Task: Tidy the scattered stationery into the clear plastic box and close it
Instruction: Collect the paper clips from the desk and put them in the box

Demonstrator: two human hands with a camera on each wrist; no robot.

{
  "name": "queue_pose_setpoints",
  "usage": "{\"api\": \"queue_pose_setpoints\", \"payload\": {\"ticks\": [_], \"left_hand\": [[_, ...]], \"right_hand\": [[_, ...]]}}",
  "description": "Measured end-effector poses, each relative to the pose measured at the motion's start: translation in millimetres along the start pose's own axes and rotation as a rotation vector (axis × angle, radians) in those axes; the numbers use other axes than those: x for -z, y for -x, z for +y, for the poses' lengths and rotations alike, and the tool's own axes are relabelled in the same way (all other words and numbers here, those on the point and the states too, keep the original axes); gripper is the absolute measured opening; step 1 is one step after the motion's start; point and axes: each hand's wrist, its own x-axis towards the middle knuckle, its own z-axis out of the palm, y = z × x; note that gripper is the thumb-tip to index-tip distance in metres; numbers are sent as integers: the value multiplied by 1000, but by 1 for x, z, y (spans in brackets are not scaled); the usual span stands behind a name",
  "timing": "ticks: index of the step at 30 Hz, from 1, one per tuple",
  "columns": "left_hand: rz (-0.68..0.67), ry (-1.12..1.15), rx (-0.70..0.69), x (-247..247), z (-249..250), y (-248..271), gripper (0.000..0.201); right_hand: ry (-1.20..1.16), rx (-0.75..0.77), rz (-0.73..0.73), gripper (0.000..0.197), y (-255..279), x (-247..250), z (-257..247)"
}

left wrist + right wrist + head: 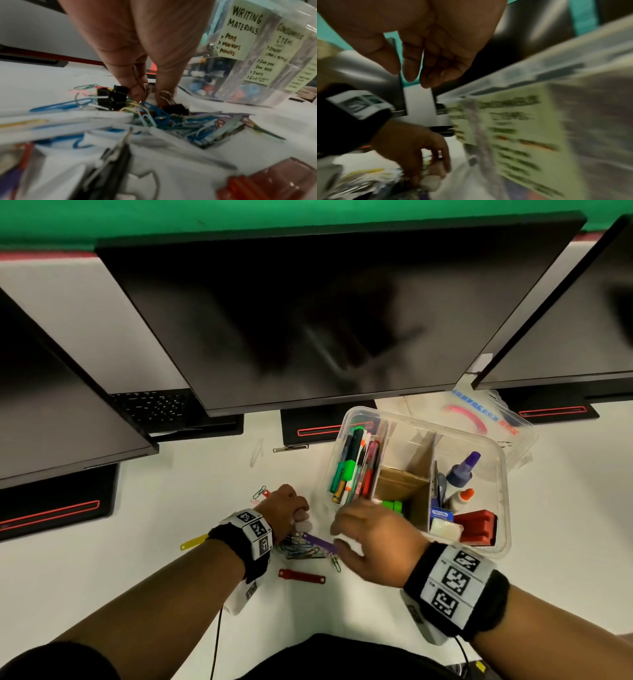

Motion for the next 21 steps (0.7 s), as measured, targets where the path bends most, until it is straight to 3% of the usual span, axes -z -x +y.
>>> {"api": "queue_pose_setpoints", "payload": {"ticks": [3,5,7,12,17,21], "left_hand": [[3,-2,1,3,-3,0,35],[1,-5,18,7,-5,1,35],[18,14,19,11,-9,3,40],[119,102,6,24,-18,10,39],[178,138,63,37,-31,30,41],[197,181,110,46,-40,46,39]], "right_hand": [[-27,8,-274,30,-21,-22,-19],[77,-108,-455,30,-32,-44,-16],[141,-212,-548,38,-40,-64,-9],[160,-331,-375,57,-60,-97,2],[72,-384,-328,44,-73,-113,1],[51,-387,-385,43,-81,-113,0]]}}
